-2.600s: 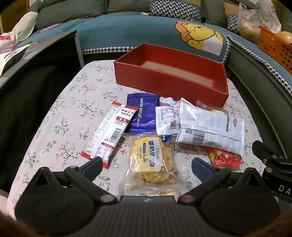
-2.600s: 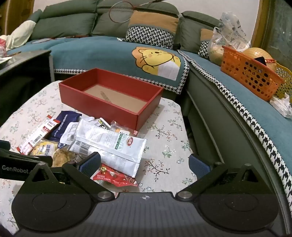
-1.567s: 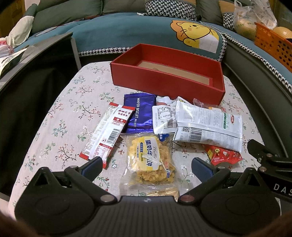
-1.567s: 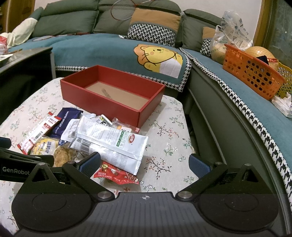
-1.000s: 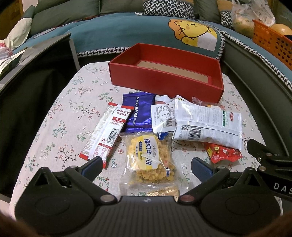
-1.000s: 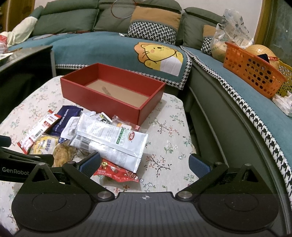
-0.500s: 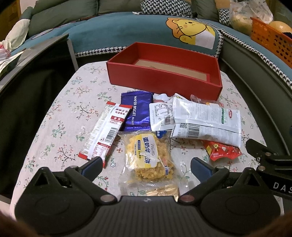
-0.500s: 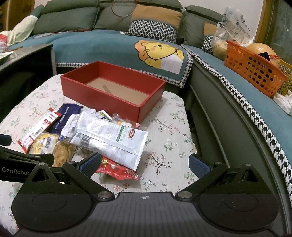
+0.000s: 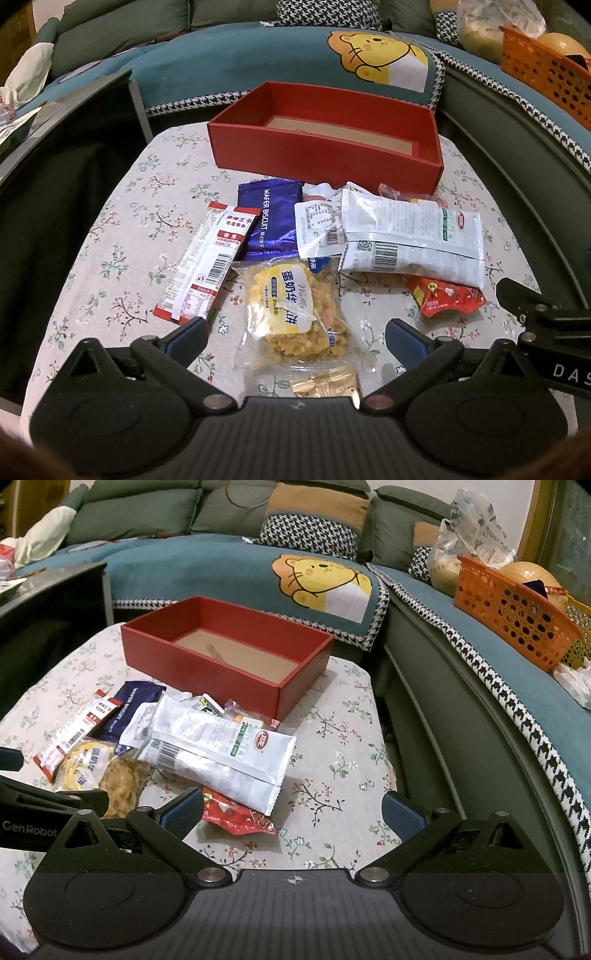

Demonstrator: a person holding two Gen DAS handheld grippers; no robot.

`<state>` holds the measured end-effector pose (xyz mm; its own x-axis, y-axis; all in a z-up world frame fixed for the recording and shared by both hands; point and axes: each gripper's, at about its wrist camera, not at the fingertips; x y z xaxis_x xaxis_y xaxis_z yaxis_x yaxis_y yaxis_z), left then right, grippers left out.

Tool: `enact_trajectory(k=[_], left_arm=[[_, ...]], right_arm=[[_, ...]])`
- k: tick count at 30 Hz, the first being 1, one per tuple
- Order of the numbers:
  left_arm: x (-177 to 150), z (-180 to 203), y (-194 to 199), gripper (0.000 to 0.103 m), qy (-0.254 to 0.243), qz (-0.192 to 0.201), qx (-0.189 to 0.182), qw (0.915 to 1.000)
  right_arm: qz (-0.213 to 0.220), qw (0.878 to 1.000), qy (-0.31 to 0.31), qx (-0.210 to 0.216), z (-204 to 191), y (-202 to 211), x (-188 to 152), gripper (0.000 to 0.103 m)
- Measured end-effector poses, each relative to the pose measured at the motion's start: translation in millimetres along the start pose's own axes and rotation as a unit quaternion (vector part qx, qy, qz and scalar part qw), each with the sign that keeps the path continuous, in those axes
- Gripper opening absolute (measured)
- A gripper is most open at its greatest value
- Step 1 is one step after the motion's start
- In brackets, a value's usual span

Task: Organize snacks
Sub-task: 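Move both tools toward the snack pile in front of the red box, then grasp the gold foil packet with the left tool while the right tool grasps the white sachet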

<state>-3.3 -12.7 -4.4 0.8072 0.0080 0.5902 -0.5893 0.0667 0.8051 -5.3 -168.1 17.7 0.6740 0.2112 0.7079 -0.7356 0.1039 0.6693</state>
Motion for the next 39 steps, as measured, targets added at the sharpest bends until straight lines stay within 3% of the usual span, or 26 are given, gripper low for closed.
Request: enact_trajectory(k=[15,28,39], left_arm=[[-4,4,-4,0.103,-0.012,-0.008,-0.004,0.9999],[-24,17,-15,0.103,-0.078,-0.043,-0.045,0.9950],[-41,11,-54,0.103,-0.008,-0.114,-0.006,0.9934]], right_arm=[[-0.009,1.000,0.005,0.002,1,-2,-4,0.103],[-0.029,0.999,0.011,0.010,6,-8,-11,0.103],[-0.028,0.999,0.007,0.018,12,-5,-13,0.103]])
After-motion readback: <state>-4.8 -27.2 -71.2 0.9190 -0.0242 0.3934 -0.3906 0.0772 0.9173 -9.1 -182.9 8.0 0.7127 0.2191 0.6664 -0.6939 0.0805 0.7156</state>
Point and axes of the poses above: each gripper's, at about its wrist camera, not at the fingertips, and y roughly against the way its jaws point, z to its right, x to its top, and after that the axes turned 3 degrees about -x, right-handed
